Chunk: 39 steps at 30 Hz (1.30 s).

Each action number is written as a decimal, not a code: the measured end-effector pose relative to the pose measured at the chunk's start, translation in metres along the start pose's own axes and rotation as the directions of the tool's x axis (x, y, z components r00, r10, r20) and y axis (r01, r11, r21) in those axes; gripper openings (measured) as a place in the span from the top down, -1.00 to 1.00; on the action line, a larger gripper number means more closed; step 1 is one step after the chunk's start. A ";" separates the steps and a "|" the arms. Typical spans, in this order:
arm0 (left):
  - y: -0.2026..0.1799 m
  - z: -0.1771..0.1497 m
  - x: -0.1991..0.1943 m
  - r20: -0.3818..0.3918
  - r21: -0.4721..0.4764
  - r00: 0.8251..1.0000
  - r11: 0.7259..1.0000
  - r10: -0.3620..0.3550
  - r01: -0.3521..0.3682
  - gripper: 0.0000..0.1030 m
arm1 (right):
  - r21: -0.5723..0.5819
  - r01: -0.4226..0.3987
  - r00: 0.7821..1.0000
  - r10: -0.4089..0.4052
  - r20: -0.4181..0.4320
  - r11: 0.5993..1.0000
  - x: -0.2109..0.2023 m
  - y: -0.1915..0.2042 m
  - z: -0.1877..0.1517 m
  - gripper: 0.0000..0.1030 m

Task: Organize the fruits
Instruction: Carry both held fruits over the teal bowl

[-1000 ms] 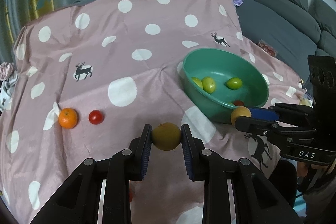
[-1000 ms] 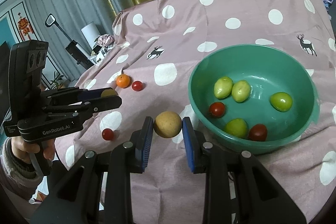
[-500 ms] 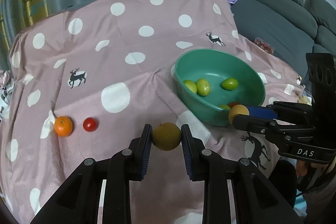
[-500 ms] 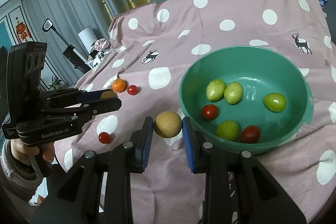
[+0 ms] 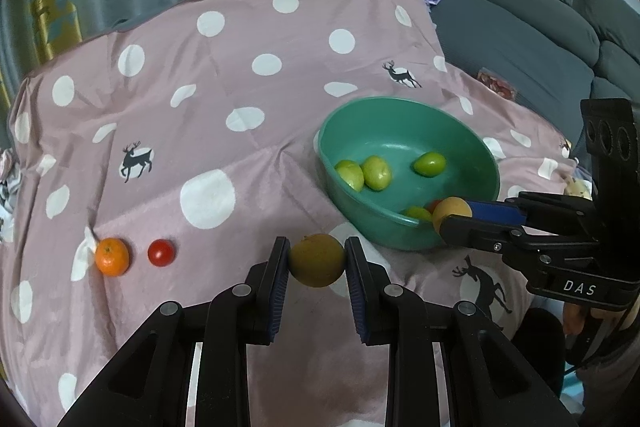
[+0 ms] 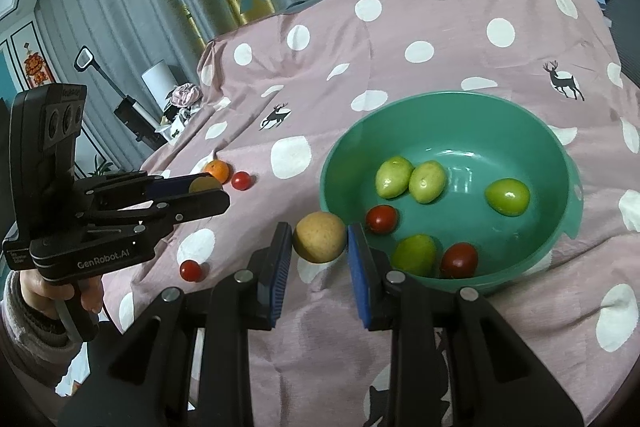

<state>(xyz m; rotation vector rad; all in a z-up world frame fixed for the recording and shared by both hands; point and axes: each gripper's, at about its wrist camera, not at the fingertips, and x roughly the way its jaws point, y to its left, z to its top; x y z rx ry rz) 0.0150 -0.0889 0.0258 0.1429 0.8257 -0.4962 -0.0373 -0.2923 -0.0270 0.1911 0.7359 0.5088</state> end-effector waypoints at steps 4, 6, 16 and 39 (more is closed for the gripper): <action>-0.003 0.003 0.002 0.001 0.007 1.000 1.000 -0.003 0.003 0.45 | 0.009 0.004 1.000 -0.004 0.007 1.000 -0.001 -0.004 0.000 0.43; -0.004 0.004 0.003 0.001 0.012 1.000 1.000 -0.005 0.005 0.45 | 0.013 0.007 1.000 -0.007 0.010 1.000 -0.002 -0.006 0.001 0.43; -0.009 0.007 0.007 -0.001 0.022 1.000 1.000 -0.009 0.009 0.45 | 0.030 0.013 1.000 -0.013 0.015 0.999 -0.001 -0.014 0.001 0.43; -0.019 0.021 0.025 -0.017 0.060 0.999 0.998 -0.032 0.033 0.45 | 0.067 0.030 0.999 -0.031 0.023 0.997 0.002 -0.031 0.003 0.43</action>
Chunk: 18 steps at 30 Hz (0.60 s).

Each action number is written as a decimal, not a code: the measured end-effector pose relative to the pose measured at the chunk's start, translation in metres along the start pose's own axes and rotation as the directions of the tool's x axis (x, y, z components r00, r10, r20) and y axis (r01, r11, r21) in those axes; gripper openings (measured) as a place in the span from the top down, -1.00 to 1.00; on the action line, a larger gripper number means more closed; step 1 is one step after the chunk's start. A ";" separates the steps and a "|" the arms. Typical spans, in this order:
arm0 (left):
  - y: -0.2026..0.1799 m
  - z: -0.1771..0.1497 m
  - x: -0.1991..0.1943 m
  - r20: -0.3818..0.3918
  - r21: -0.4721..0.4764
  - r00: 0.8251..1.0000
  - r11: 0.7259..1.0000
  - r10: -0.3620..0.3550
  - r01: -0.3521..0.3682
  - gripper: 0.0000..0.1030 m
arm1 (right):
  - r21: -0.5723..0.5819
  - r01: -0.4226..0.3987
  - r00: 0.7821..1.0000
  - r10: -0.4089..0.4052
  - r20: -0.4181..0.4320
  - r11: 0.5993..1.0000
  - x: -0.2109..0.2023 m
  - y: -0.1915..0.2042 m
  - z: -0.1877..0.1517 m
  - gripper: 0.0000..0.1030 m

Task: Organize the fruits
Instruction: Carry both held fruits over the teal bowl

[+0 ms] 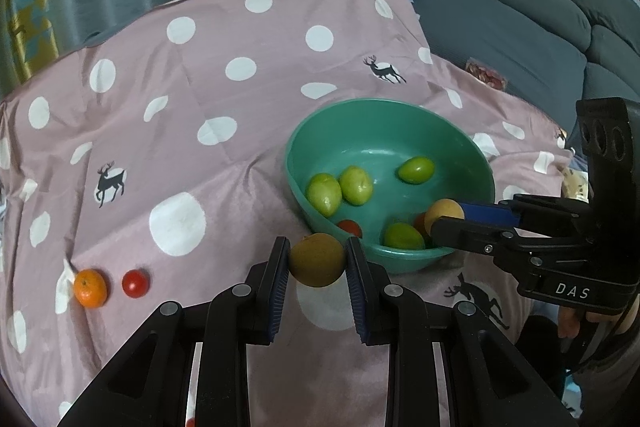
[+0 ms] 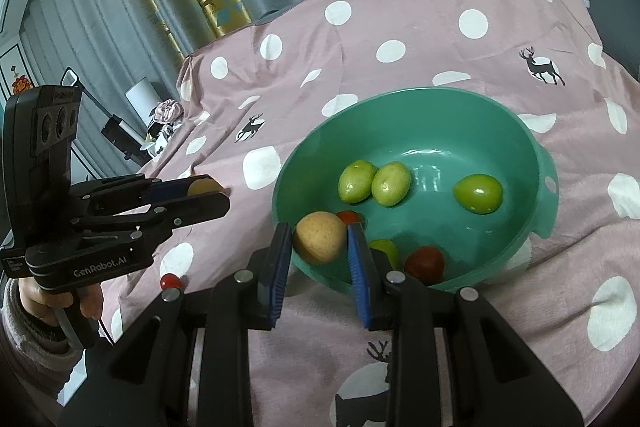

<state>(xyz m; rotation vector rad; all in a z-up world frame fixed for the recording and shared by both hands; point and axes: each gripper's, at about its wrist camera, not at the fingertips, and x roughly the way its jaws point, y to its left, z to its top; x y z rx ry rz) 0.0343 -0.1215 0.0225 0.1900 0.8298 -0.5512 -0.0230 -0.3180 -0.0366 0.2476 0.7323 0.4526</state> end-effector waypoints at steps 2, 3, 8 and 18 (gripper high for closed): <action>-0.001 0.001 0.002 -0.001 0.003 1.000 1.000 -0.001 0.001 0.45 | 0.002 0.002 1.000 -0.002 0.002 1.000 0.000 -0.002 0.001 0.43; -0.002 0.002 0.003 -0.002 0.004 1.000 1.000 -0.003 0.003 0.45 | 0.003 0.003 1.000 -0.003 0.003 1.000 0.000 -0.002 0.000 0.43; -0.005 0.007 0.007 -0.002 0.012 1.000 1.000 -0.008 0.008 0.45 | 0.007 0.006 1.000 -0.006 0.008 1.000 -0.001 -0.004 0.002 0.43; -0.012 0.016 0.015 -0.004 0.032 1.000 0.999 -0.015 0.015 0.45 | 0.027 0.019 1.000 -0.019 0.019 0.999 -0.001 -0.012 0.002 0.43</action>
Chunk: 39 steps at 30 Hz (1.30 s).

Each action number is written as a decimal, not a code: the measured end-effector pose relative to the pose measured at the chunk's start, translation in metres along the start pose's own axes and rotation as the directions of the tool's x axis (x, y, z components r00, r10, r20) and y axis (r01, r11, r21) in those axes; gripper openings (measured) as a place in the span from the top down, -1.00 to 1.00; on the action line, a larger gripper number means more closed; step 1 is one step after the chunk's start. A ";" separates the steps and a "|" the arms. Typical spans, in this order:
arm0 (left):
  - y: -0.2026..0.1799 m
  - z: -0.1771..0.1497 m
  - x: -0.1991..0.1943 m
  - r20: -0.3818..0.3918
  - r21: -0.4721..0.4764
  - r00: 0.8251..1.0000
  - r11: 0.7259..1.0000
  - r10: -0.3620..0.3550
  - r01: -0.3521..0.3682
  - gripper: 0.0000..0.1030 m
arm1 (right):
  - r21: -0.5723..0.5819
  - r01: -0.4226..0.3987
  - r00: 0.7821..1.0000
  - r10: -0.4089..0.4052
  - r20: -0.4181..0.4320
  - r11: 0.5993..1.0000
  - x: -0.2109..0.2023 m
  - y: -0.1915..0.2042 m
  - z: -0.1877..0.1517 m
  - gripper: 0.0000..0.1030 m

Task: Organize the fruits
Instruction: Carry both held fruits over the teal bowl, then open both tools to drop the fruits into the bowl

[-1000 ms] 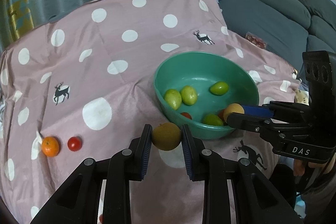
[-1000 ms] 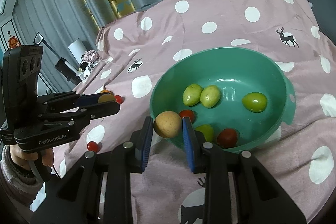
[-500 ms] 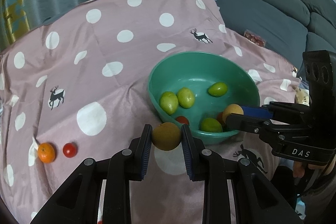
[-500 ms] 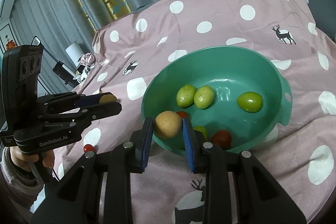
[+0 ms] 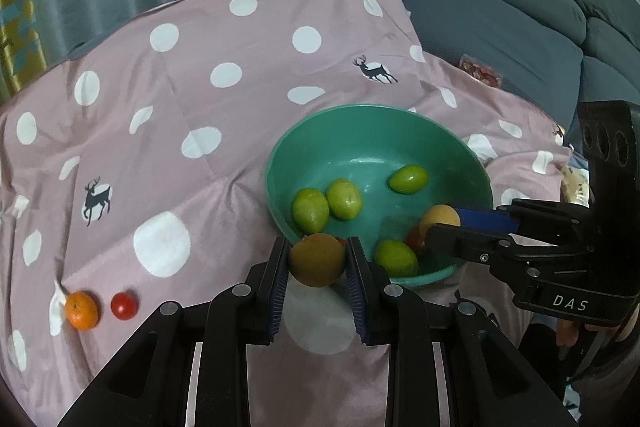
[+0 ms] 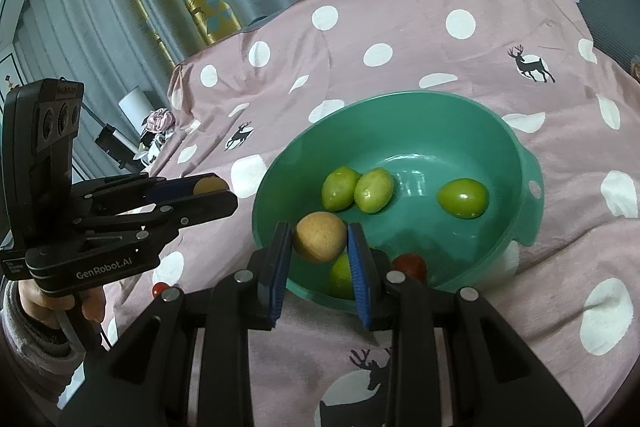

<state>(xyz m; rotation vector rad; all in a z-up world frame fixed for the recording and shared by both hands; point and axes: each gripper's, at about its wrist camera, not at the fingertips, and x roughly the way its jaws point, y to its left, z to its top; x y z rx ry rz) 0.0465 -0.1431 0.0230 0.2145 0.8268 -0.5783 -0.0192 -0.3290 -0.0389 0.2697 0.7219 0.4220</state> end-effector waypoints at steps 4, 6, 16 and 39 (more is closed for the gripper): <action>-0.003 0.003 0.004 -0.004 0.010 1.000 1.000 0.000 0.000 0.45 | 0.005 0.003 1.000 -0.003 0.003 1.000 0.000 -0.002 0.000 0.43; -0.004 0.005 0.006 -0.006 0.015 1.000 1.000 0.000 0.000 0.45 | 0.008 0.004 1.000 -0.004 0.005 1.000 0.000 -0.003 0.001 0.43; -0.008 0.012 0.015 -0.011 0.031 1.000 1.000 -0.003 0.004 0.45 | 0.017 0.012 1.000 -0.012 0.011 1.000 0.002 -0.009 0.004 0.43; -0.015 0.022 0.038 -0.038 0.077 0.999 0.997 0.010 -0.007 0.45 | 0.018 0.050 0.999 -0.050 0.003 0.999 0.010 -0.016 0.010 0.42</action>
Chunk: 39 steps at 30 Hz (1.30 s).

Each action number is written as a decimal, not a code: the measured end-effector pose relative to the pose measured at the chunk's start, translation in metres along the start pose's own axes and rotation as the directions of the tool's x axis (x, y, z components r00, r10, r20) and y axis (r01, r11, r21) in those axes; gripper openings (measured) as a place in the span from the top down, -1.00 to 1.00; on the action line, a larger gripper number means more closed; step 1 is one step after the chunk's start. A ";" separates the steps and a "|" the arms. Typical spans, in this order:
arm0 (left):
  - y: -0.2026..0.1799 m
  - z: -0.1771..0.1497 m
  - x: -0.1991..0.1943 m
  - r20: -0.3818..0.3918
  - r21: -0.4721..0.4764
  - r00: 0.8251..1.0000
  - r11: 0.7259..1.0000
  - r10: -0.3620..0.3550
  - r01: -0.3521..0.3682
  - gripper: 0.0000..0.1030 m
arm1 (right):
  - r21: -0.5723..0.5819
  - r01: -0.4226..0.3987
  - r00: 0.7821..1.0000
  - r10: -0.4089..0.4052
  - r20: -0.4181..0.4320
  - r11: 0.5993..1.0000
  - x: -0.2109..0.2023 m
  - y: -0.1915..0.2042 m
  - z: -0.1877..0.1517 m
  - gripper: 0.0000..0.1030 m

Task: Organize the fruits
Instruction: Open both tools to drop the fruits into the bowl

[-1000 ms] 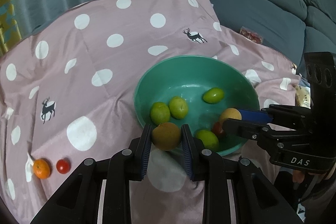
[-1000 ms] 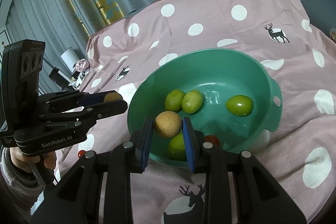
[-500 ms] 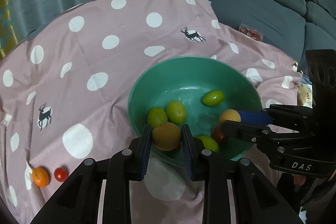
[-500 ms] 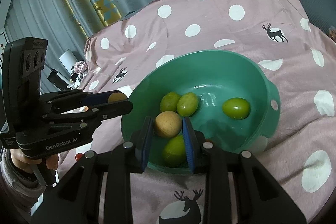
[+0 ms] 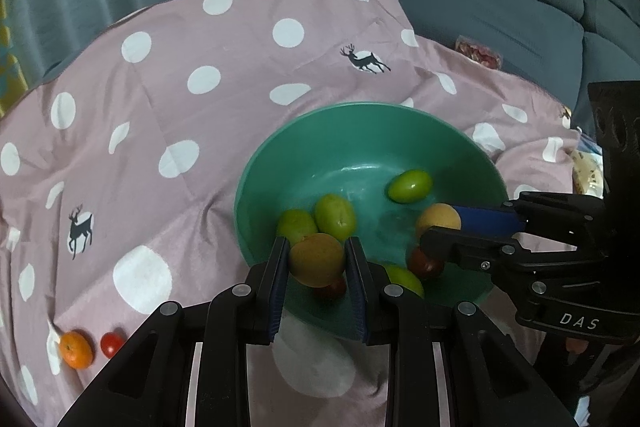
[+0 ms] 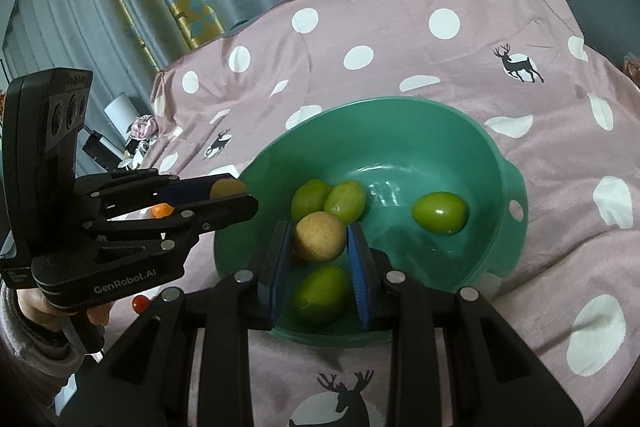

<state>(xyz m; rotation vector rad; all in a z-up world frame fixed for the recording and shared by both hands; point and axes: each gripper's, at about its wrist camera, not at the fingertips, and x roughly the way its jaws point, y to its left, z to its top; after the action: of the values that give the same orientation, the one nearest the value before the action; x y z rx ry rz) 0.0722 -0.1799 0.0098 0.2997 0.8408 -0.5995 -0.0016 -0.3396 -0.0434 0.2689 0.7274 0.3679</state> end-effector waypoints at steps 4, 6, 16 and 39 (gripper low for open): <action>0.000 0.001 0.007 -0.012 0.001 1.000 1.000 -0.003 0.003 0.45 | -0.008 0.027 1.000 -0.027 -0.009 1.000 0.003 0.001 0.002 0.42; 0.000 0.002 0.009 -0.018 0.000 1.000 1.000 -0.003 0.003 0.45 | -0.013 0.036 0.999 -0.036 -0.010 0.999 0.004 0.001 0.002 0.42; -0.002 0.003 0.017 -0.033 0.009 0.999 1.000 0.001 -0.001 0.45 | -0.023 0.084 0.996 -0.084 -0.017 0.996 0.008 0.001 0.004 0.43; 0.014 -0.005 -0.009 -0.009 -0.069 0.999 0.996 0.048 -0.048 -0.27 | -0.037 0.087 0.996 -0.087 0.006 0.996 -0.005 0.016 0.002 0.06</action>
<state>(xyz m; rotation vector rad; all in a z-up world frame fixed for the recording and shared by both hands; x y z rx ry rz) 0.0728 -0.1633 0.0144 0.2586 0.8575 -0.5236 -0.0076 -0.3271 -0.0333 0.2019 0.7246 0.2981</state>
